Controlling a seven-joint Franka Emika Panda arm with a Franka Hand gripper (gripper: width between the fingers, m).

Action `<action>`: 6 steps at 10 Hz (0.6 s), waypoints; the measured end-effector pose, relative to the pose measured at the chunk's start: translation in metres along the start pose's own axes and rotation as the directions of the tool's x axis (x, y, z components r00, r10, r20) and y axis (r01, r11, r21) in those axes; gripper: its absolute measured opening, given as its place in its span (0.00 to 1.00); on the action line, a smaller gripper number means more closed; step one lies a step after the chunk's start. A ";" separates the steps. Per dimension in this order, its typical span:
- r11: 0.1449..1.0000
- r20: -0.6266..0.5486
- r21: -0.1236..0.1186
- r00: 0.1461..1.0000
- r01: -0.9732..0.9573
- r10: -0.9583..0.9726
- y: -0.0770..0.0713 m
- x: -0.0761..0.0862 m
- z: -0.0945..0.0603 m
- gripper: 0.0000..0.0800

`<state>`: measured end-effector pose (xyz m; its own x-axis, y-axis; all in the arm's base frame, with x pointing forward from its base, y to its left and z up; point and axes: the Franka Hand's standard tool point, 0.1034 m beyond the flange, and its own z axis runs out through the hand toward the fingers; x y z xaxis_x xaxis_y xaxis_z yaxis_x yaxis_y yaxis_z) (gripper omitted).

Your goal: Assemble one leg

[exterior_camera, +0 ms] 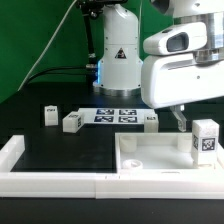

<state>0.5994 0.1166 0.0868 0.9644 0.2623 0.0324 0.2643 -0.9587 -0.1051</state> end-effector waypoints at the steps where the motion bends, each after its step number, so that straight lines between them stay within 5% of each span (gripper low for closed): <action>1: 1.000 0.097 0.012 0.995 -0.006 0.005 0.006 -0.005 0.000 0.81; 6: 1.000 0.130 0.021 0.991 -0.005 0.002 0.012 -0.004 0.002 0.81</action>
Offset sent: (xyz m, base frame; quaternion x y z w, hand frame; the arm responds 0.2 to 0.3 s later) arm 0.0014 -0.0051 -0.0004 0.0035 0.0162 -0.0140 0.9998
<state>0.5988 0.1043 0.0829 0.9571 0.2726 -0.0977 0.2599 -0.9574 -0.1258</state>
